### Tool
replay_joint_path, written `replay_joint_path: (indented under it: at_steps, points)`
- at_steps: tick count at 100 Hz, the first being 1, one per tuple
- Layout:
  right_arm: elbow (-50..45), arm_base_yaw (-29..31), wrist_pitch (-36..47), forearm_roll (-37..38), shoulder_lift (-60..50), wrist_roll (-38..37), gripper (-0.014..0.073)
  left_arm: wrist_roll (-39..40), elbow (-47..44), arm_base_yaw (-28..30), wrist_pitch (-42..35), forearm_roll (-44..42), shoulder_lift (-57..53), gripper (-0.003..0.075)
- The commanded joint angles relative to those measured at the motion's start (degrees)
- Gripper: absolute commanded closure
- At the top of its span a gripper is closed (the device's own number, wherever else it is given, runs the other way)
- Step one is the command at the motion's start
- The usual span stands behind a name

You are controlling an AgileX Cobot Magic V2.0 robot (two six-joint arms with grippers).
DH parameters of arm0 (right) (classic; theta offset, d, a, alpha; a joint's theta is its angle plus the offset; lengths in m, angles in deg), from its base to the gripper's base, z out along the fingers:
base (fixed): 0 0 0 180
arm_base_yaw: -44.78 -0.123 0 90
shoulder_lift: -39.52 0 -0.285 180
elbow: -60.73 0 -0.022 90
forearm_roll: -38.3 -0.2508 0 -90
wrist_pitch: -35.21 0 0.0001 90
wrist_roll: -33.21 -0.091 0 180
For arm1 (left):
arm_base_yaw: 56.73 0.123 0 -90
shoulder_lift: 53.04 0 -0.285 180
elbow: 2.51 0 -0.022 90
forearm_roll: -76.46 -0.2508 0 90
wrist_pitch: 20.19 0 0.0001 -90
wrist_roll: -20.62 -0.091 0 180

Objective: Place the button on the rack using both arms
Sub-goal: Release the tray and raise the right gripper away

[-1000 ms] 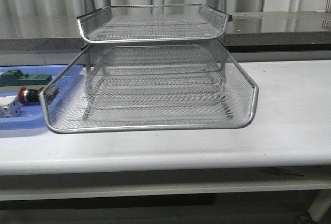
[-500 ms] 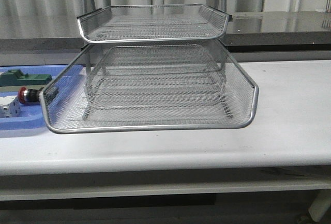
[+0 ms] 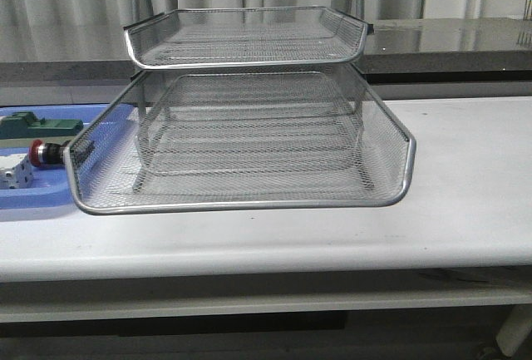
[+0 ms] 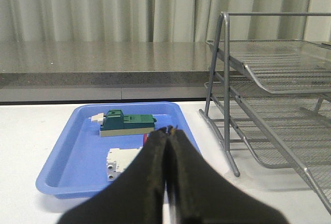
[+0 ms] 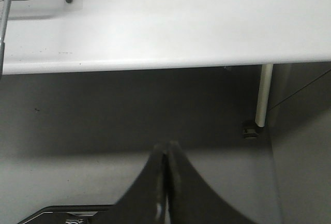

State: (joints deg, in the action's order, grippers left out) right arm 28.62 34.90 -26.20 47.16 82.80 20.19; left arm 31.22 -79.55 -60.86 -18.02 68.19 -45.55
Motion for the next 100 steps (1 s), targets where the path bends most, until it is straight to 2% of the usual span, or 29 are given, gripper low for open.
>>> replay_joint_path:
  at_steps: [1, 21, 31, 42, 65, 77, 86, 100]
  points:
    - [1.97, 0.17, 2.66, 1.30, 0.07, 0.31, 0.0662, 0.59, -3.22, -0.40, -4.71, 0.40, -1.81, 0.0741]
    - [1.97, 0.17, 2.66, 1.30, 0.07, 0.31, 0.0662, 0.59, -3.22, -0.40, -4.71, 0.53, -1.81, 0.0741]
    - [1.97, 0.17, 2.66, 1.30, 0.07, 0.31, 0.0662, 0.59, -2.99, -0.40, -7.31, 0.53, -1.81, 0.0741]
    - [1.97, 0.17, 2.66, 1.30, 0.07, 0.31, 0.0662, 0.59, -1.04, -0.40, -5.41, 3.89, -1.58, 0.0741]
    - [1.97, 0.17, 2.66, 1.30, 0.07, 0.31, 0.0662, 0.59, 10.95, -0.40, 6.71, 7.77, 5.33, 0.0741]
    - [1.97, 0.17, 2.66, 1.30, 0.07, 0.31, 0.0662, 0.59, 19.85, -0.40, 14.17, 7.75, 13.73, 0.0741]
    - [1.97, 0.17, 2.66, 1.30, 0.07, 0.31, 0.0662, 0.26, 27.72, -0.40, 22.78, 7.39, 21.38, 0.0741]
    - [1.97, 0.17, 2.66, 1.30, 0.07, 0.31, 0.0662, -5.31, 38.69, -0.40, 32.86, 5.08, 33.37, 0.0741]
